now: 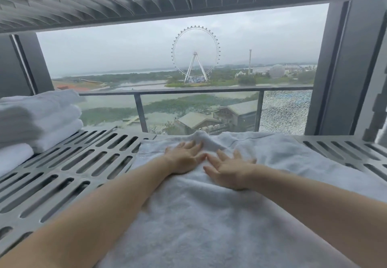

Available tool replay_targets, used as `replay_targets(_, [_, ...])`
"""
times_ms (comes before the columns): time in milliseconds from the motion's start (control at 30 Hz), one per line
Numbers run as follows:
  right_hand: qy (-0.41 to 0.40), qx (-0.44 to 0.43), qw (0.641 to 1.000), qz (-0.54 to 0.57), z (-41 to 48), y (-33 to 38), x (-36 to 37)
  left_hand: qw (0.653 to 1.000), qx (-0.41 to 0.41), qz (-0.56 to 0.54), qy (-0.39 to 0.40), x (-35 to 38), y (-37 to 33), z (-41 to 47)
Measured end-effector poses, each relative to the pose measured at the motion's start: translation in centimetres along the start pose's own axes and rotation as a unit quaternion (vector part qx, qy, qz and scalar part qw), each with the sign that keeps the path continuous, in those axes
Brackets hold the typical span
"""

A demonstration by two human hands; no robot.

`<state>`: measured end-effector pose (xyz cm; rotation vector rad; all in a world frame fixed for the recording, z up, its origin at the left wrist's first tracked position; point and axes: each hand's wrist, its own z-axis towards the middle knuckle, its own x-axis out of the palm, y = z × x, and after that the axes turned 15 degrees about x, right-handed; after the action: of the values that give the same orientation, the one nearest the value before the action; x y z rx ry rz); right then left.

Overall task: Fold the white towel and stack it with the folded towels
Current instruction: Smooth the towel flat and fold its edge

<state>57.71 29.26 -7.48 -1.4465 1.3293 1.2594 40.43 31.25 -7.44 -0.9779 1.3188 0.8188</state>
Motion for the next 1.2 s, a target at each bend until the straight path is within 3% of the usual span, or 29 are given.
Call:
replay_targets(100, [0.006,0.015,1.0,-0.013,-0.8,-1.5,-0.1,0.999,0.044,0.005,0.005,0.3,-1.4,1.4])
replay_targets(300, [-0.115,-0.055,0.988,0.092,3.0,-7.3,-3.4,1.0,0.016,0.015,0.008,-0.1,-1.2,1.9])
replay_targets(400, [-0.074,-0.056,0.992,0.081,5.1,-9.6,-3.2,1.0,0.014,0.017,0.011,-0.1,-1.2,1.8])
replay_targets(767, [0.004,0.064,0.998,-0.028,5.8,-10.0,-3.0,0.997,-0.062,-0.004,0.048,-1.1,-2.5,3.9])
replay_targets(1033, [0.01,0.105,0.994,-0.029,2.9,-14.8,-2.5,0.999,-0.022,0.02,0.034,0.8,-5.9,4.9])
replay_targets(1133, [-0.059,0.094,0.993,-0.026,3.9,-13.8,-4.2,0.999,-0.032,0.006,0.034,-0.2,-6.3,6.3])
replay_targets(1200, [-0.13,0.048,0.99,0.002,5.2,-13.1,-5.3,1.0,-0.02,-0.008,-0.015,-0.8,-6.6,7.9])
